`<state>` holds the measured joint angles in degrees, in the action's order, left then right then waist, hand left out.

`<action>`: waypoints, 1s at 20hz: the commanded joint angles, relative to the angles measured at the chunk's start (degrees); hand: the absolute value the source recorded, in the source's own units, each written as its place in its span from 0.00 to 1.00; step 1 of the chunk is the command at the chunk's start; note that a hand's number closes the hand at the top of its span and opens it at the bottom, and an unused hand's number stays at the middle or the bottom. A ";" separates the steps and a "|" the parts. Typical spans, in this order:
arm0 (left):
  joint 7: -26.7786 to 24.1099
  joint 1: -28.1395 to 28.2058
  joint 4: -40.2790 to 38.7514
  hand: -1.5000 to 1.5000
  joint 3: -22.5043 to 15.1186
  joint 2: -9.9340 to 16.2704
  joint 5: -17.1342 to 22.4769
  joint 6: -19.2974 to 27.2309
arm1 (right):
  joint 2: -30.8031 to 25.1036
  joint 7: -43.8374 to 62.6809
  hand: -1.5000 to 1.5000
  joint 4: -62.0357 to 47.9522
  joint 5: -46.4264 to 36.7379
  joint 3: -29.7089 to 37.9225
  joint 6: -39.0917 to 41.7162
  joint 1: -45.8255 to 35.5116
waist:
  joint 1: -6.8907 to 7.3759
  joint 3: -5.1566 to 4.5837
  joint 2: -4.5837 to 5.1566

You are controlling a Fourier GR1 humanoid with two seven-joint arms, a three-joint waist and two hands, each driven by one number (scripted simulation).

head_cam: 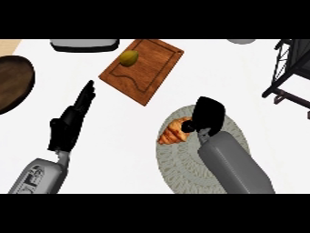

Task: Pick the croissant from the placemat and place it in the tiered shelf

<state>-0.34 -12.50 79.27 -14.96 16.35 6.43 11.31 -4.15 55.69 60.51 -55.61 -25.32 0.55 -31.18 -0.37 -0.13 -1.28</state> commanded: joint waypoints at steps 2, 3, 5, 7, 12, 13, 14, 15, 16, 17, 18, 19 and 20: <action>0.10 0.07 0.27 0.50 -0.22 -0.32 0.10 -0.03 | -1.86 -20.27 1.00 5.68 4.55 -7.99 4.77 3.48 | 0.56 0.96 0.00; 0.15 0.41 -0.15 0.50 -0.32 -0.26 -0.09 0.05 | -2.39 -23.87 1.00 7.56 5.84 -8.92 5.37 4.08 | 0.09 0.94 -0.03; 0.22 0.33 -0.19 0.50 0.16 -0.26 0.18 0.25 | -4.35 -30.93 1.00 11.11 8.90 -9.40 6.29 5.15 | -1.00 1.00 -0.11; 0.25 0.69 -0.42 0.50 0.40 -0.10 0.14 0.47 | -5.09 -36.83 1.00 15.28 13.56 -8.11 6.74 6.49 | -2.56 1.18 -0.29; -0.04 2.05 -0.60 0.50 1.73 0.26 0.55 1.36 | -11.14 -50.89 1.00 24.45 23.38 -4.18 10.20 8.98 | -5.35 1.00 -0.75; -0.07 2.37 -0.39 0.50 2.12 0.42 0.62 1.68 | -12.62 -53.62 1.00 26.27 25.34 -3.21 10.91 9.87 | -5.79 1.01 -0.95; 0.37 1.53 0.25 0.50 2.25 0.47 0.48 1.97 | -14.40 -55.52 1.00 27.62 27.30 -1.82 12.49 9.95 | -6.63 1.06 -1.23; 0.01 2.81 -0.59 0.50 2.53 0.74 0.39 2.20 | -16.17 -58.12 1.00 29.00 29.22 -0.73 13.29 11.34 | -7.22 0.96 -0.88; 0.04 2.99 -0.12 0.50 3.16 1.27 0.62 2.27 | -18.47 -60.52 1.00 30.25 31.50 1.89 14.21 11.47 | -7.22 0.95 -0.94; 0.13 3.08 -0.17 0.50 3.32 1.30 0.57 2.50 | -20.30 -62.79 1.00 31.23 33.99 4.16 15.32 12.06 | -7.84 0.94 -0.73; 0.33 2.87 -0.06 0.50 3.82 1.62 0.89 2.37 | -22.57 -65.01 1.00 32.55 35.94 6.29 16.57 12.28 | -8.50 0.86 -0.82; -0.88 4.71 -0.37 0.50 3.22 0.98 0.66 2.57 | -25.37 -67.24 1.00 32.96 37.46 9.42 17.18 12.10 | -8.44 0.74 -0.62; -0.63 4.86 -0.07 0.50 3.47 1.07 0.69 2.87 | -28.12 -69.98 1.00 33.72 39.20 11.67 18.20 13.43 | -9.01 0.78 -0.70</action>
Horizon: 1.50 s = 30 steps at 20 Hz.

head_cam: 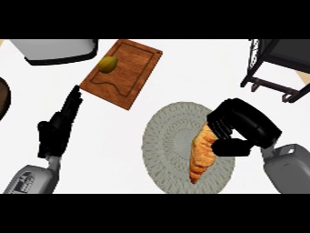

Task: Pick the croissant from the placemat and place it in the tiered shelf

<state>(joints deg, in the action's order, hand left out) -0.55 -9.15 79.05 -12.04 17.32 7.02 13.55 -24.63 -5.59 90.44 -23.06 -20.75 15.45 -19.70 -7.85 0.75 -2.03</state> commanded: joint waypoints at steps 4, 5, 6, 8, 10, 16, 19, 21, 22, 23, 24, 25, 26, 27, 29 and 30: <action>-1.11 1.90 1.16 0.50 1.26 0.57 0.16 0.90 | -16.36 -17.00 1.00 3.06 16.62 20.11 8.53 2.65 | -1.41 -0.19 0.40; -0.83 2.21 0.93 0.50 1.30 0.90 0.37 0.41 | -17.97 -18.76 1.00 2.59 19.86 23.09 10.57 2.71 | -1.40 -0.25 0.48; -1.20 2.12 1.16 0.50 1.18 0.59 0.24 0.61 | -20.49 -20.85 1.00 0.99 22.32 26.84 12.23 2.90 | -0.92 -0.30 0.76; -1.50 1.39 1.23 0.50 1.35 1.06 0.06 0.21 | -24.82 -24.48 1.00 -3.68 27.12 33.27 16.26 3.38 | -0.13 -0.33 1.28; -2.32 2.82 2.12 0.50 -0.21 0.23 -0.13 -0.47 | -29.92 -27.46 1.00 -8.44 31.20 40.20 20.17 3.46 | 1.37 -0.45 1.29; -0.94 -0.84 2.59 0.50 -0.54 0.91 -0.70 -2.08 | -43.86 -33.17 1.00 -26.69 38.33 52.03 32.61 4.25 | 5.95 -0.58 2.16; 0.48 -1.02 3.75 0.50 -2.26 -0.66 -0.79 -2.59 | -47.00 -36.52 1.00 -34.55 37.37 53.05 34.29 4.31 | 7.78 -0.55 2.35; 2.34 -3.87 2.20 0.50 -3.23 -2.14 -2.10 -1.73 | -49.54 -36.87 1.00 -37.80 36.73 52.22 33.96 1.69 | 8.42 -0.57 2.56; -0.74 -0.80 2.79 0.50 -5.18 -3.80 -3.75 -0.54 | -48.26 -38.76 1.00 -39.26 36.03 52.12 32.78 2.47 | 8.63 -0.57 2.47; 0.43 -4.47 0.53 0.50 -2.37 -1.73 -1.98 -2.64 | -49.49 -38.77 1.00 -41.47 35.43 51.31 31.76 0.50 | 9.37 -0.52 2.95; 0.75 -4.66 0.93 0.50 -3.76 -3.64 -2.78 -1.56 | -49.39 -38.23 1.00 -41.45 36.53 50.70 31.97 -0.85 | 9.42 -0.56 2.78; -0.35 -3.33 1.46 0.50 -2.95 -1.36 -1.82 -4.33 | -48.04 -38.82 1.00 -42.38 34.49 48.89 29.11 -1.60 | 9.97 -0.59 2.74; 1.90 -4.96 2.07 0.50 -2.93 -2.58 -1.78 -2.96 | -49.77 -39.17 1.00 -43.73 35.63 49.48 31.04 -2.10 | 9.97 -0.54 2.77; 0.40 -2.97 1.87 0.50 -4.19 -3.06 -2.51 -3.22 | -49.36 -38.24 1.00 -44.26 34.87 48.08 28.63 -4.31 | 10.61 -0.58 2.81; -3.61 -1.31 0.36 0.50 -4.64 -3.22 -3.32 -3.73 | -50.64 -38.66 1.00 -45.75 34.45 47.37 28.09 -6.14 | 10.85 -0.60 2.96; 0.53 -5.39 0.17 0.50 -2.68 -2.48 -2.60 -3.74 | -50.37 -36.79 1.00 -45.48 34.38 45.68 27.33 -8.56 | 10.63 -0.63 2.86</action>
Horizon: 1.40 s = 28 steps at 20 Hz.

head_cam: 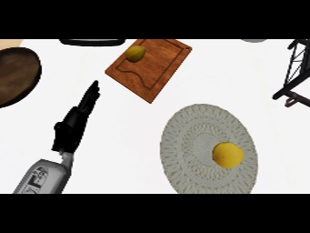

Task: Pick the croissant from the placemat and place it in the tiered shelf

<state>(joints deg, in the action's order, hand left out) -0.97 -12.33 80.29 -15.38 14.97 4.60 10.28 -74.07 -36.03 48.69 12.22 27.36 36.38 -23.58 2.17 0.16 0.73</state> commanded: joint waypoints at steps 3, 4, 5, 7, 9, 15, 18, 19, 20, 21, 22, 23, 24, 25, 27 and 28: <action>1.33 -3.28 -0.99 0.50 0.05 -0.95 -0.23 -0.98 | -0.58 -9.20 1.00 -4.05 -2.75 -3.69 2.44 -7.47 | 1.22 0.01 0.28; 1.41 -2.29 0.03 0.50 0.72 -0.50 -0.20 -0.46 | -0.87 -11.41 1.00 -5.77 -3.30 -3.59 2.69 -6.99 | 0.88 0.03 0.10; 2.10 -4.34 -0.78 0.50 -0.08 -1.02 -0.92 -0.76 | 0.67 -9.21 1.00 -5.04 -4.58 -5.96 -0.85 -10.06 | 1.72 -0.01 0.38; -2.12 -1.09 -2.83 0.50 -0.17 -1.25 -1.45 -0.94 | 0.61 -12.60 1.00 -7.06 -5.66 -6.68 -0.31 -10.25 | 0.92 -0.02 0.28; 1.19 -3.00 -1.90 0.50 1.70 -0.50 -0.79 -0.82 | 2.90 -11.68 1.00 -7.01 -6.46 -8.79 -2.05 -12.49 | 0.46 -0.07 -0.03; 1.43 -2.80 -1.54 0.50 0.53 -1.92 -2.08 -0.19 | 6.78 -20.83 1.00 -8.88 -11.90 -11.72 -12.01 -16.29 | 0.82 0.03 0.20; -2.42 1.04 -0.82 0.50 1.80 -0.06 -0.53 -3.05 | 10.71 -20.06 1.00 -10.93 -12.57 -13.77 -13.08 -18.87 | 0.87 -0.07 0.01; -0.63 -1.08 -1.51 0.50 3.13 -0.17 0.54 -3.73 | 10.78 -20.21 1.00 -12.56 -13.19 -13.77 -13.78 -20.15 | 0.16 -0.08 -0.08; -1.10 -3.80 -4.23 0.50 1.30 -3.25 -2.27 -0.92 | 11.65 -17.37 1.00 -14.01 -14.61 -15.30 -15.05 -23.79 | 0.49 -0.09 0.19; 2.27 -1.74 0.64 0.50 1.61 -2.09 -1.42 -0.69 | 11.24 -17.72 1.00 -16.18 -12.91 -14.25 -11.78 -23.17 | 0.74 -0.04 -0.04; -0.37 -1.99 -2.59 0.50 0.77 -2.57 -1.98 -1.21 | 14.50 -13.30 1.00 -15.66 -6.43 -12.51 -4.65 -23.27 | 0.94 -0.03 0.19; -1.25 -2.03 -3.13 0.50 1.90 -1.31 -1.43 -2.31 | 14.29 -14.22 1.00 -16.99 -6.37 -12.40 -3.87 -23.43 | 0.76 -0.01 0.26; 0.67 -1.02 -0.26 0.50 0.51 -2.09 -2.42 -0.93 | 13.54 -11.52 1.00 -17.90 -6.41 -12.84 -2.58 -25.42 | 1.35 -0.01 -0.01; -1.54 -1.35 -2.70 0.50 1.53 -1.72 -1.86 -2.02 | 13.98 -12.97 1.00 -19.27 -6.60 -12.76 -2.79 -25.71 | 1.01 -0.01 0.31; -1.54 0.33 -1.67 0.50 1.85 -0.57 -1.03 -3.63 | 14.49 -11.65 1.00 -20.51 -7.25 -13.26 -3.78 -28.87 | 1.48 -0.03 0.33; -0.20 0.72 1.25 0.50 1.56 -0.70 -1.59 -2.57 | 14.52 -12.33 1.00 -21.92 -6.95 -12.92 -2.80 -27.89 | 1.01 0.00 0.05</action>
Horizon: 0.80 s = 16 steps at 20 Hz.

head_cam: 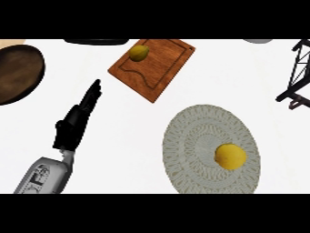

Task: Pick the croissant from the placemat and place it in the tiered shelf

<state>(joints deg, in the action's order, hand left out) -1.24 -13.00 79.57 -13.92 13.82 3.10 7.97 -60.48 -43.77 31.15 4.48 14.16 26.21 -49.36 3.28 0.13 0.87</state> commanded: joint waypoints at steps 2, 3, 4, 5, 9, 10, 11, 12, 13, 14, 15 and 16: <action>-0.91 1.57 -0.16 0.50 -1.06 -2.38 -1.18 1.54 | 0.77 -2.09 1.00 -4.47 -0.21 -1.10 8.13 -5.72 | -0.11 -0.02 0.02; -1.00 -0.36 -1.50 0.50 -0.58 -2.58 -1.40 1.51 | 1.39 -4.35 1.00 -5.66 -0.41 -0.98 8.02 -4.64 | -0.59 0.02 0.14; 0.37 -0.64 -0.36 0.50 0.62 -0.78 -0.42 0.14 | 1.51 -5.42 1.00 -6.09 -0.56 -0.67 6.83 -5.20 | -0.35 0.04 0.13; 0.50 -1.44 -1.84 0.50 1.46 -0.19 0.03 -0.69 | 1.19 -5.60 1.00 -7.03 -0.84 -0.81 7.27 -5.30 | -0.44 0.05 0.26; 2.25 -2.16 1.33 0.50 -1.19 -2.56 -1.88 1.34 | 0.88 -5.93 1.00 -6.38 -8.79 -5.30 -7.53 -3.11 | 0.43 0.14 0.72; -0.14 -0.41 -0.11 0.50 0.13 -1.33 -1.29 0.37 | 0.19 -3.28 1.00 -8.10 -8.89 -4.81 -8.87 -6.11 | 0.59 0.03 0.59; 1.39 -1.38 -0.07 0.50 -0.27 -2.27 -1.44 0.78 | 1.98 -5.21 0.00 -9.86 -9.58 -4.95 -11.02 -4.90 | 0.30 0.07 0.58; -0.79 -0.32 -0.65 0.50 -1.31 -3.75 -1.99 1.31 | 1.28 -5.06 0.00 -12.47 -8.42 -3.40 -10.39 -5.84 | 0.47 0.09 0.73; -0.10 -2.58 -2.11 0.50 1.71 -1.16 -0.63 -0.51 | 2.58 -4.29 0.00 -12.83 -9.69 -4.47 -11.58 -7.03 | 0.20 0.04 0.61; -0.45 -2.54 -2.65 0.50 0.54 -2.61 -1.05 -0.23 | 1.63 -4.53 0.00 -14.10 -9.77 -4.20 -10.72 -7.59 | 0.27 0.07 0.74; 0.75 -3.81 -3.19 0.50 -0.61 -4.31 -3.29 2.47 | 1.16 -3.80 0.00 -14.90 -10.10 -4.41 -9.76 -8.20 | 0.07 0.08 0.71; 0.36 0.86 1.15 0.50 0.15 -1.51 -1.13 -0.18 | -0.59 -5.29 0.00 -16.15 -9.74 -3.55 -9.14 -6.97 | 0.83 0.13 0.50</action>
<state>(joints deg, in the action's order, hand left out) -0.91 -14.46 78.62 -13.89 11.46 1.59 8.59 -59.44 -46.00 19.30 -3.98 10.28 16.42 -56.28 3.66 -0.01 1.37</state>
